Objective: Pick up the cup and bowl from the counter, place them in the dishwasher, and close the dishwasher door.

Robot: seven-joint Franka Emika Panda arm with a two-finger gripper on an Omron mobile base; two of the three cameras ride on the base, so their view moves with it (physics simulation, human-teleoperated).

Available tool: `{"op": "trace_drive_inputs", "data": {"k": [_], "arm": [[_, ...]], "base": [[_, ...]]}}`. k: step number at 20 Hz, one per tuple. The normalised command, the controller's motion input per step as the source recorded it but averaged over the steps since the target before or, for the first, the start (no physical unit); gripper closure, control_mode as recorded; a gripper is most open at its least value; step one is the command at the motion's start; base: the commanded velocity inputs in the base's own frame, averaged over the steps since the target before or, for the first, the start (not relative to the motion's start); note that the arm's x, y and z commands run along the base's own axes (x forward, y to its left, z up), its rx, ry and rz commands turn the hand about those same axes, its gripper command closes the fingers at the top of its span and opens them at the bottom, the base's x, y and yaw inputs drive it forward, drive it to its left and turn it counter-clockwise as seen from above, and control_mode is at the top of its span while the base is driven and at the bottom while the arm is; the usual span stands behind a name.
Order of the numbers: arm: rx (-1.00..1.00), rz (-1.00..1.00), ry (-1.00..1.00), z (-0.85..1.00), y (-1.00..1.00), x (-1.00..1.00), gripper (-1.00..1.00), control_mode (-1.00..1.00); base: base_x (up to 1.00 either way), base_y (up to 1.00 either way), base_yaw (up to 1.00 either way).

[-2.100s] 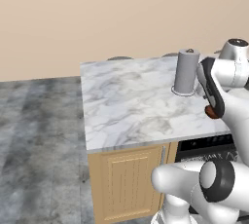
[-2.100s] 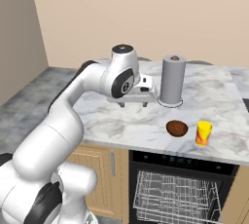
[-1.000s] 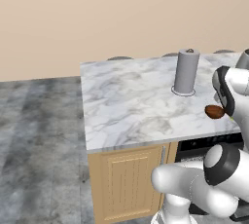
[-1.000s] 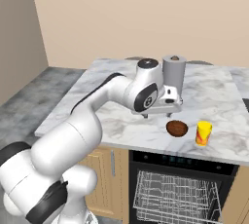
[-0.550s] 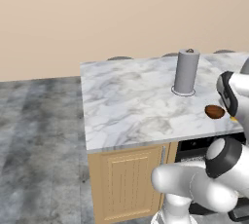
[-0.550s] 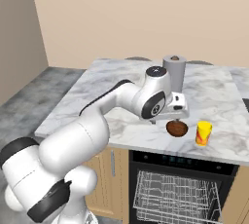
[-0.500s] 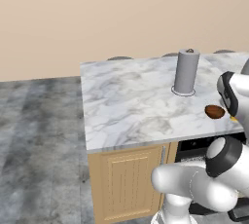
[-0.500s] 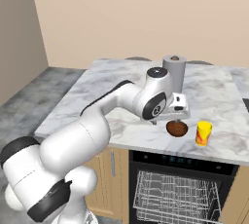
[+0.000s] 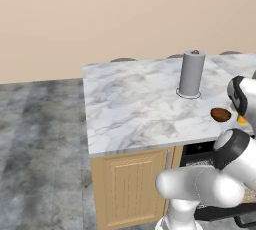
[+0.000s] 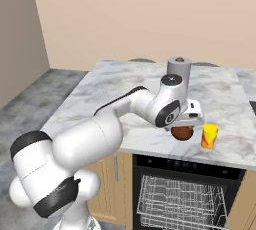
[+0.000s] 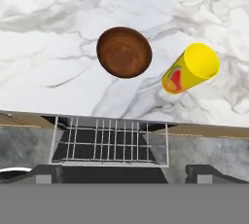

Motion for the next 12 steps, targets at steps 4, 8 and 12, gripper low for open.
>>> {"op": "trace_drive_inputs", "data": {"k": [4,8,12], "arm": [[0.0,0.0,0.0,-0.07,-0.26,0.26,-1.0,-1.0],[0.0,0.0,0.0,-0.12,-0.24,0.25,-1.0,-1.0],[0.0,0.0,0.0,-0.2,-0.19,0.2,-1.0,-1.0]], "base": [[0.0,0.0,0.0],[0.0,0.0,0.0],[0.0,0.0,0.0]]}}
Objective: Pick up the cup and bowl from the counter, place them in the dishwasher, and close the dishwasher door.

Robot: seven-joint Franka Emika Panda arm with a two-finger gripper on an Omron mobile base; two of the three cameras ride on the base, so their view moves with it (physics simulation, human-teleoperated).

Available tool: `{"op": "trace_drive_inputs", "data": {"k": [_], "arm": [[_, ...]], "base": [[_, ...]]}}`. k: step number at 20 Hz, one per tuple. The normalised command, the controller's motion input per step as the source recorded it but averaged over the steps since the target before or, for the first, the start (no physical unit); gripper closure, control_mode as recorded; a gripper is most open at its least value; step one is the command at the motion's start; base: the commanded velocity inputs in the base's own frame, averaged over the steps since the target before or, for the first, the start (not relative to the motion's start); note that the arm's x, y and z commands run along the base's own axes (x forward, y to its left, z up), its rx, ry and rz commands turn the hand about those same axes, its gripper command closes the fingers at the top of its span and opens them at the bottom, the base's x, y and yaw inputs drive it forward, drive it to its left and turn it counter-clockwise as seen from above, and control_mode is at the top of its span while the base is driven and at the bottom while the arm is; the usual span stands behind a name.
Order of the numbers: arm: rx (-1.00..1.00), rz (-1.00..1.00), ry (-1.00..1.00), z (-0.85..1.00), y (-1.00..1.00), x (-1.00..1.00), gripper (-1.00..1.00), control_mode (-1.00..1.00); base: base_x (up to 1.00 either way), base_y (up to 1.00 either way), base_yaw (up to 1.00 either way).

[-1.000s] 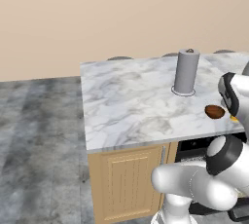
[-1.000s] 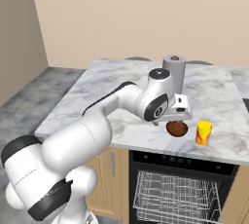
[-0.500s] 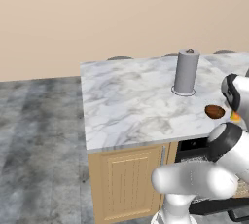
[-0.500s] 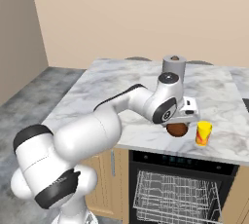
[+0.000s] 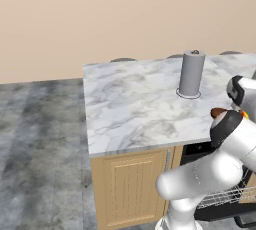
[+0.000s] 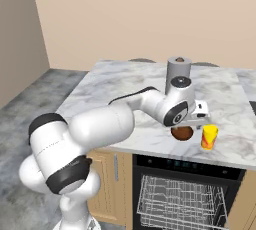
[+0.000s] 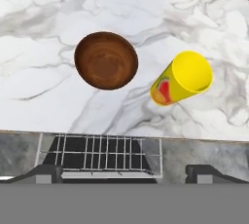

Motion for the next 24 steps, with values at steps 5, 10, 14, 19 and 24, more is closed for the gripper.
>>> {"op": "trace_drive_inputs", "data": {"k": [5,10,14,19,24], "arm": [[0.0,0.0,0.01,-0.28,-0.12,0.22,-1.0,-1.0],[0.0,0.0,0.03,-0.23,-0.09,0.36,-1.0,-1.0],[0.0,0.0,0.0,-0.14,-0.14,0.27,-1.0,-1.0],[0.0,0.0,0.0,-0.09,-0.23,0.21,-1.0,-1.0],[0.0,0.0,0.0,-0.1,-0.25,0.13,-1.0,-1.0]], "base": [[0.0,0.0,0.0],[0.0,0.0,0.0],[0.0,0.0,0.0],[0.0,0.0,0.0],[0.0,0.0,0.0]]}}
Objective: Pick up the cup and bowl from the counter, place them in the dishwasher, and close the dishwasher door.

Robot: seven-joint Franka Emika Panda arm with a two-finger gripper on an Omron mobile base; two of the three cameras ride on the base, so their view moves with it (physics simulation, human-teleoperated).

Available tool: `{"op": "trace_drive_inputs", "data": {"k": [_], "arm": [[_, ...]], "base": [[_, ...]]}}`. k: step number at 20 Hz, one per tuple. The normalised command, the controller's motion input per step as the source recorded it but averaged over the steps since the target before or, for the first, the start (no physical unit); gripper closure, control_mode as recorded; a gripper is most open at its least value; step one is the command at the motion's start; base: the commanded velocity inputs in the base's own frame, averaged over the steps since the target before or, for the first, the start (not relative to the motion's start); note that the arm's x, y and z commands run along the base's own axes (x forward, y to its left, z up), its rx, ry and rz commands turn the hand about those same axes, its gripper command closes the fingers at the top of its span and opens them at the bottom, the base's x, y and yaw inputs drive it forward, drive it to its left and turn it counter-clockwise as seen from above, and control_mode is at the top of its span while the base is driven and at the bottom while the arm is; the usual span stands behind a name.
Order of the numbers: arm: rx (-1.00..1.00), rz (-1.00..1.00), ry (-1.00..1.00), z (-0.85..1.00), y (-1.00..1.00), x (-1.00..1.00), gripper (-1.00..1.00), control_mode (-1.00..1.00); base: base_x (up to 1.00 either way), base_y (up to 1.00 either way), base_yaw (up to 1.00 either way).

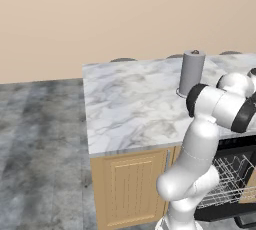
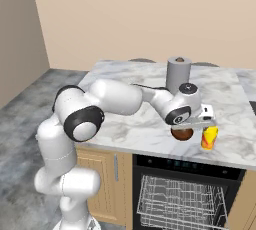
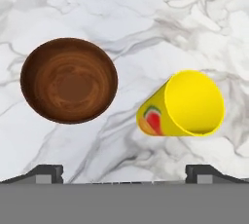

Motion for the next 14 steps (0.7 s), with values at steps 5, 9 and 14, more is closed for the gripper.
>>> {"op": "trace_drive_inputs", "data": {"k": [5,9,14], "arm": [[0.0,0.0,0.0,-0.15,-0.24,0.16,-1.0,-1.0],[0.0,0.0,0.0,-0.21,-0.15,0.21,-1.0,-1.0],[0.0,0.0,0.0,-0.16,-0.15,0.28,-1.0,-1.0]], "base": [[0.0,0.0,0.0],[0.0,0.0,0.0],[0.0,0.0,0.0]]}}
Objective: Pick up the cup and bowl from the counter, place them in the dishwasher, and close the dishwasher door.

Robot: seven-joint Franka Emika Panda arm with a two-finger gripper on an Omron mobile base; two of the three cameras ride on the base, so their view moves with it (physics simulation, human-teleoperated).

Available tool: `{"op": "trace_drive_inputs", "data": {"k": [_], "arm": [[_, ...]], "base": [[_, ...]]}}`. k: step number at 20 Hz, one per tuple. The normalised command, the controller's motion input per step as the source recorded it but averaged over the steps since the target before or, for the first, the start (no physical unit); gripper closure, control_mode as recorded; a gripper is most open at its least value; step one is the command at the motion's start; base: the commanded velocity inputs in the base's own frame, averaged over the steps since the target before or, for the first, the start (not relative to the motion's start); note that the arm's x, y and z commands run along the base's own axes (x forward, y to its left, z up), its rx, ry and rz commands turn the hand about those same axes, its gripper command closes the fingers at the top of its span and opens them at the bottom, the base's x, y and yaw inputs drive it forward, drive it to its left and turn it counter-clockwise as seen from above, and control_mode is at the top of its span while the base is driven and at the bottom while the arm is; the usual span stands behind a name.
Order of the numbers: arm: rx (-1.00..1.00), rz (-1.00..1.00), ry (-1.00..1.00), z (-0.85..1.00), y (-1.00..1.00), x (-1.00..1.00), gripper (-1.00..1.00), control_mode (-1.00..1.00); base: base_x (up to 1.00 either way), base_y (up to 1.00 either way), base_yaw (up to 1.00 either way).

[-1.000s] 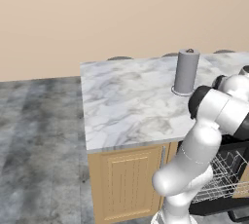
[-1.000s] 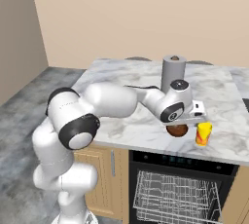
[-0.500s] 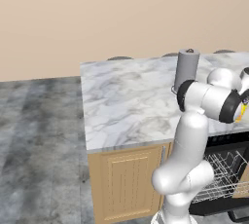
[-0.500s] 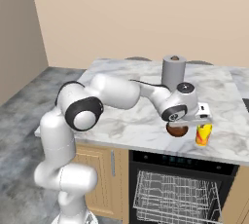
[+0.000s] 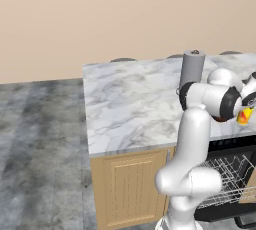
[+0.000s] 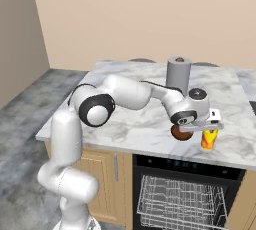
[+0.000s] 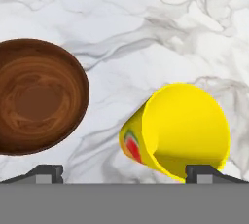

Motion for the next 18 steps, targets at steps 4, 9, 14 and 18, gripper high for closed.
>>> {"op": "trace_drive_inputs", "data": {"k": [4,9,14,18], "arm": [[0.0,0.0,0.0,-0.03,-0.17,0.31,-1.0,-1.0],[0.0,0.0,0.0,-0.01,-0.13,0.27,-1.0,-1.0],[0.01,0.0,0.0,-0.27,-0.05,0.2,-1.0,-1.0],[0.02,0.0,0.0,-0.49,0.0,0.08,1.0,-1.0]], "base": [[0.0,0.0,0.0],[0.0,0.0,0.0],[0.0,0.0,0.0],[0.0,0.0,0.0]]}}
